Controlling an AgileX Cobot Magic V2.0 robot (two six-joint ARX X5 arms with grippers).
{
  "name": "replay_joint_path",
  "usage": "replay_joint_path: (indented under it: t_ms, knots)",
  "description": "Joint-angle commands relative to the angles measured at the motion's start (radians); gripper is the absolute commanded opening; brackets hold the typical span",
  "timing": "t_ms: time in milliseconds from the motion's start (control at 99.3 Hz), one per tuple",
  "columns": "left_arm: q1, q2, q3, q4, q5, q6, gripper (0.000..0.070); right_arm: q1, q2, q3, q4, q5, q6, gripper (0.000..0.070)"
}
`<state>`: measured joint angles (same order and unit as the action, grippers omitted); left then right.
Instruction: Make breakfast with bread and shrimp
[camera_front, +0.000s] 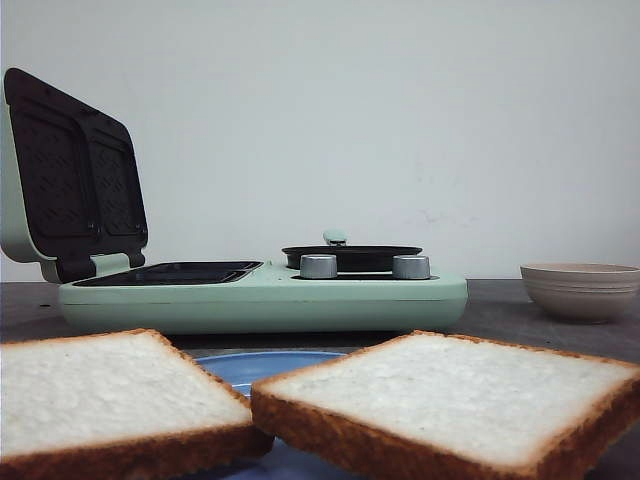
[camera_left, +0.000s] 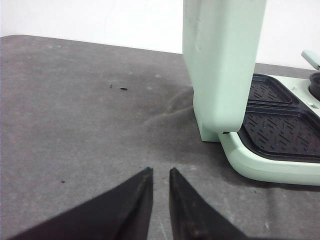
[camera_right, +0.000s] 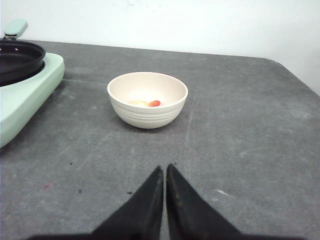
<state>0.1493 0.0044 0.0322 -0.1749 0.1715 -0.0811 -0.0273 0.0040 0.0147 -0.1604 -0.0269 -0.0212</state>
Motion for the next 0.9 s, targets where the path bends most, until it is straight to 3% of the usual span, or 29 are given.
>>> replay_joint_path:
  t_ms: [0,372,423,604,674,775,886]
  knots:
    - [0.001,-0.002,-0.018,-0.003,0.002,-0.006,0.0004,-0.001,0.0,-0.002,0.011,-0.002,0.021,0.0]
    - [0.001,-0.002,-0.018,-0.003,0.004,-0.01,0.0004,0.0,0.0,-0.002,0.037,-0.037,0.187,0.0]
    - [0.001,-0.002,-0.018,-0.002,0.014,-0.063,0.0004,0.0,0.0,-0.002,0.058,-0.054,0.235,0.0]
    - [0.0,-0.002,-0.016,-0.003,0.056,-0.377,0.0004,0.0,0.0,-0.002,0.14,-0.208,0.439,0.0]
    - [0.0,-0.002,-0.006,-0.003,0.077,-0.455,0.0004,0.0,0.0,-0.002,0.184,-0.252,0.499,0.0]
    - [0.0,-0.001,0.027,-0.005,0.126,-0.489,0.0005,0.0,0.0,0.015,0.223,-0.305,0.569,0.0]
    - [0.0,0.002,0.091,-0.014,0.151,-0.48,0.0009,0.0,0.001,0.082,0.19,-0.317,0.564,0.0]
